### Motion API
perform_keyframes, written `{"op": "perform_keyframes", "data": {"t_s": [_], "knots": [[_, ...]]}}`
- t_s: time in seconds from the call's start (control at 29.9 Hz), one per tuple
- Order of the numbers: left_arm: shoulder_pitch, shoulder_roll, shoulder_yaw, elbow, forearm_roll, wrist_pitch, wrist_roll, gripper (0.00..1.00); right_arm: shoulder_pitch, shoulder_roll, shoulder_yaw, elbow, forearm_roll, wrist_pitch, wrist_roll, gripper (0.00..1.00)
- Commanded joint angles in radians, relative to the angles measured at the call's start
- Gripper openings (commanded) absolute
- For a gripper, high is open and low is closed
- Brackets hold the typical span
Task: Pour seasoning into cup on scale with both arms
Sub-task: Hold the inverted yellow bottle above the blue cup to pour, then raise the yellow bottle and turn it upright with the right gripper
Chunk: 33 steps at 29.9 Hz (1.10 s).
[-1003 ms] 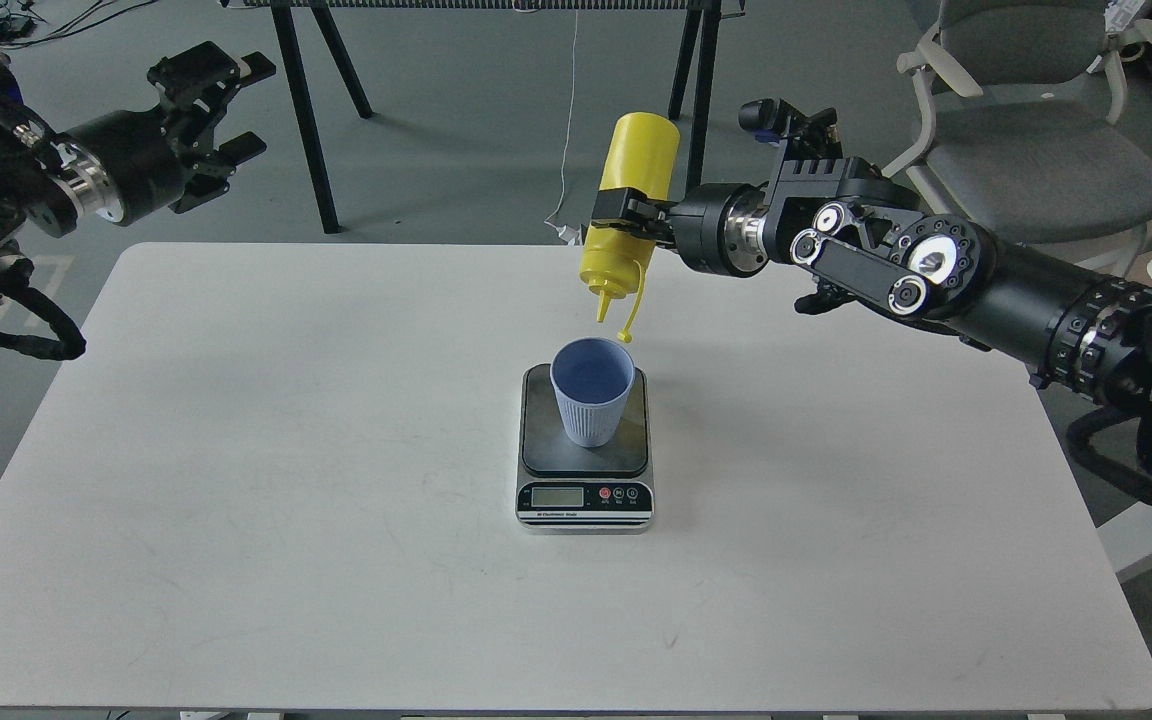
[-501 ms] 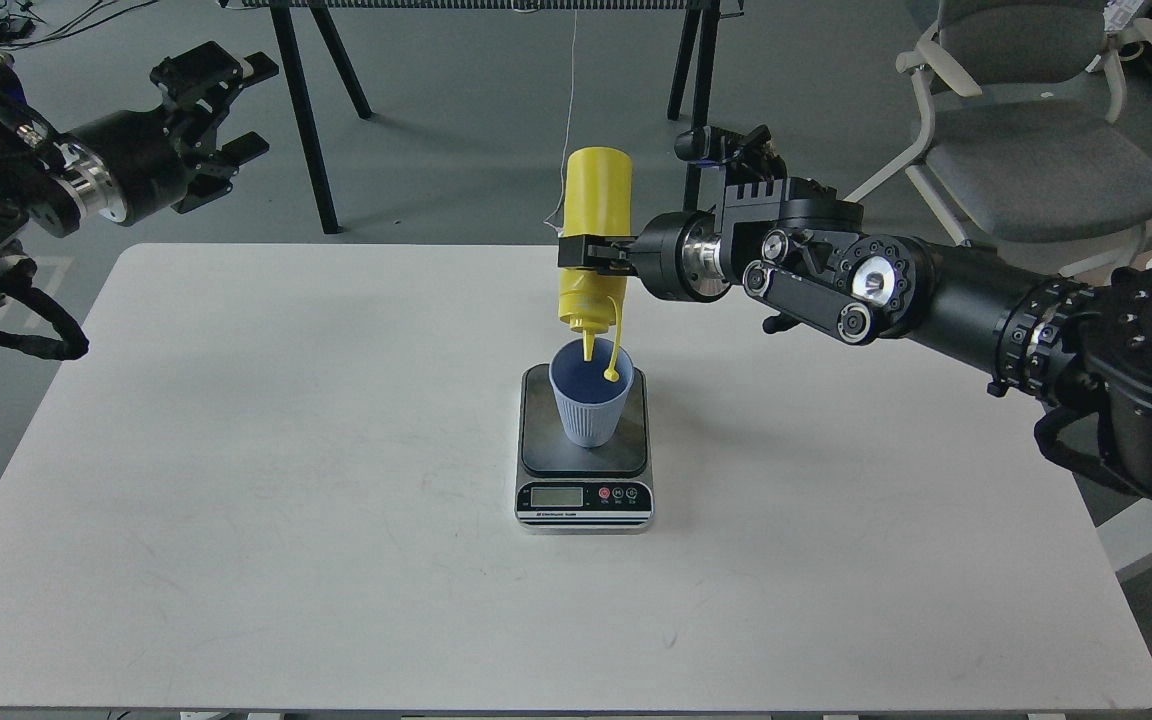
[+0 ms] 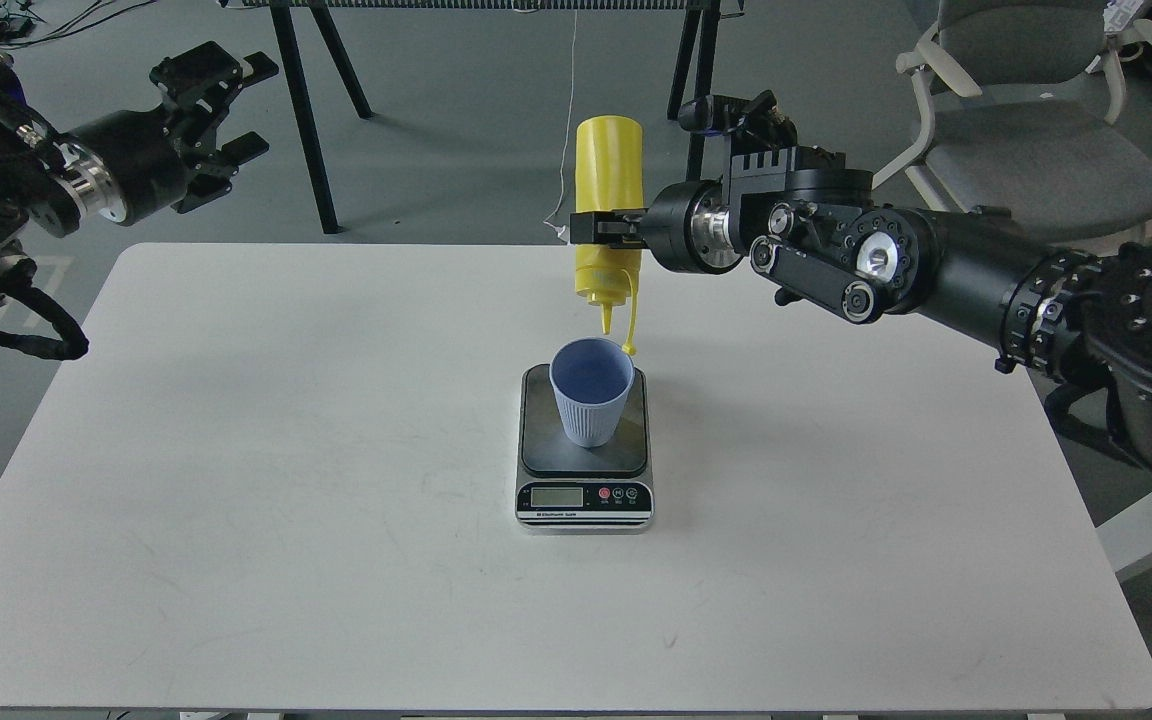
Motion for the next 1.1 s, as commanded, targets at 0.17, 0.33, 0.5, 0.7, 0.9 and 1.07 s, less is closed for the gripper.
{"op": "perform_keyframes", "data": {"t_s": [0.17,0.33,0.5,0.7,0.9,1.07], "knots": [[0.000,0.002,-0.012,0.000,0.000,0.000,0.000,0.99,-0.001,0.000,-0.006,-0.004,0.000,0.003,0.000,0.31],[0.000,0.005,-0.014,0.000,0.000,0.000,0.000,0.99,-0.001,0.000,-0.006,-0.006,0.000,0.003,0.000,0.31],[0.000,0.003,-0.014,0.000,0.000,0.000,0.000,0.99,-0.010,0.000,-0.006,-0.003,0.000,0.003,-0.001,0.31],[0.000,0.005,-0.014,0.000,0.000,0.000,0.000,0.99,0.002,0.000,-0.005,-0.008,0.001,0.003,-0.001,0.31],[0.000,0.005,-0.014,0.000,0.000,0.000,0.000,0.99,0.007,0.000,-0.002,-0.009,0.004,0.001,-0.003,0.31],[0.000,0.005,-0.014,0.000,0.000,0.000,0.000,0.99,0.030,0.000,0.034,-0.011,0.026,-0.003,-0.001,0.31]]}}
